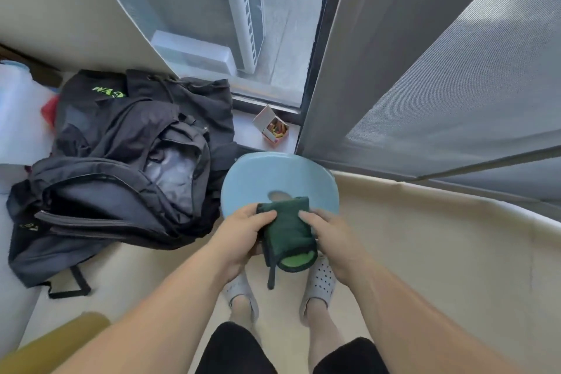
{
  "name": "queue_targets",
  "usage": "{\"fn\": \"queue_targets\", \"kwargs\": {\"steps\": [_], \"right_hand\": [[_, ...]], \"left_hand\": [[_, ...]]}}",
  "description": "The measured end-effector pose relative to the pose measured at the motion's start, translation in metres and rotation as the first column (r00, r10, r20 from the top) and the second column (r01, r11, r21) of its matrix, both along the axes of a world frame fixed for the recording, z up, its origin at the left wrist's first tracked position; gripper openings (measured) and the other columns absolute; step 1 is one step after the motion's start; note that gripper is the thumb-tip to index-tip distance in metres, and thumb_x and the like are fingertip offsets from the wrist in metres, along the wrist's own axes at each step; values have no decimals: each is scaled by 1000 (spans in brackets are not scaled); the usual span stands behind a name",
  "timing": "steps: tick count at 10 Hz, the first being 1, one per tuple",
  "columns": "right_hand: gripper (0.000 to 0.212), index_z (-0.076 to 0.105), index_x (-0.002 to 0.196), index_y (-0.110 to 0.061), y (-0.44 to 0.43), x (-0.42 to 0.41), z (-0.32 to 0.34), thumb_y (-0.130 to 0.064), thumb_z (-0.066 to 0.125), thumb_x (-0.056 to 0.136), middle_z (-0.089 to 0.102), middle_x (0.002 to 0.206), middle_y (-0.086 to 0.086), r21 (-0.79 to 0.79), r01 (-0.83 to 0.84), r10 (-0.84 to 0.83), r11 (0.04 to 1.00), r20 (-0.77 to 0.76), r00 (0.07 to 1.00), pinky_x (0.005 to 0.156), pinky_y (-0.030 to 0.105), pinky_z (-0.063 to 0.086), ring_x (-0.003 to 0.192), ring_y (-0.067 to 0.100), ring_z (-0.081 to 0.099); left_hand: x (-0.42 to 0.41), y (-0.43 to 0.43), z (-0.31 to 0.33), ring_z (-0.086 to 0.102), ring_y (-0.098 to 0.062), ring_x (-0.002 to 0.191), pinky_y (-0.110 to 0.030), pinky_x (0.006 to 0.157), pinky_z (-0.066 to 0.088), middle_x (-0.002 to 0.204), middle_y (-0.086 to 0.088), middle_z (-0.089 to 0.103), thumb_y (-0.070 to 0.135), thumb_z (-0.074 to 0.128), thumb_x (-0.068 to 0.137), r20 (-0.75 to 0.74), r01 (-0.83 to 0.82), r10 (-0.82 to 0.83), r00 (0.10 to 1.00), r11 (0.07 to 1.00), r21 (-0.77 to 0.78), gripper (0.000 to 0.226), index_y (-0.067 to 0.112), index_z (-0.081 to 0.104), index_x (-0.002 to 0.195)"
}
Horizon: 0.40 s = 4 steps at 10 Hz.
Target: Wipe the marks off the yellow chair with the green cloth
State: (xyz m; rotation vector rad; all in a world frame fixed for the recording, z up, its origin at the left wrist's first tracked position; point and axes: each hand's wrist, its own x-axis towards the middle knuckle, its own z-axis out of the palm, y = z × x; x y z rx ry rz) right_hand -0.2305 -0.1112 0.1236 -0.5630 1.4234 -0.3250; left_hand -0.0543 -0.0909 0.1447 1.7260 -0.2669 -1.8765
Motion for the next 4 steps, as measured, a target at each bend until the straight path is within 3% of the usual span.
{"fn": "queue_targets", "kwargs": {"steps": [1, 2, 3, 4], "right_hand": [[16, 75, 105, -12, -5, 11, -61, -20, 64, 98, 79, 100, 9, 17, 4, -4, 1000, -13, 1000, 91, 44, 59, 97, 26, 75], [11, 72, 100, -15, -15, 19, -116, -22, 66, 96, 78, 96, 7, -50, 4, -12, 999, -167, 986, 77, 34, 61, 86, 18, 75], [9, 68, 104, -21, -28, 29, -157, -25, 67, 96, 76, 97, 0, -92, 24, -43, 996, -216, 975, 78, 30, 60, 89, 15, 74], [29, 62, 119, -25, -41, 30, -181, -31, 69, 92, 69, 108, -4, -160, -128, 46, 979, -436, 899, 97, 40, 53, 101, 16, 66]], "left_hand": [[9, -9, -61, 70, -32, 102, -52, 94, 54, 108, -14, 74, 14, 51, 100, 4, 25, -26, 1000, 999, 46, 22, 9, 66, 116], [16, -22, -119, 71, -29, 98, -47, 88, 57, 105, -12, 75, 7, 50, 98, 67, 32, -37, 997, 997, 69, 23, 9, 67, 114], [20, -33, -165, 71, -27, 98, -50, 92, 55, 107, -7, 74, 12, 57, 93, 136, 57, -62, 989, 997, 42, 22, 17, 68, 112], [23, -42, -189, 60, -21, 111, -40, 100, 47, 122, 1, 63, 26, 65, 85, 616, 252, -235, 752, 966, 61, 42, 20, 59, 126]]}}
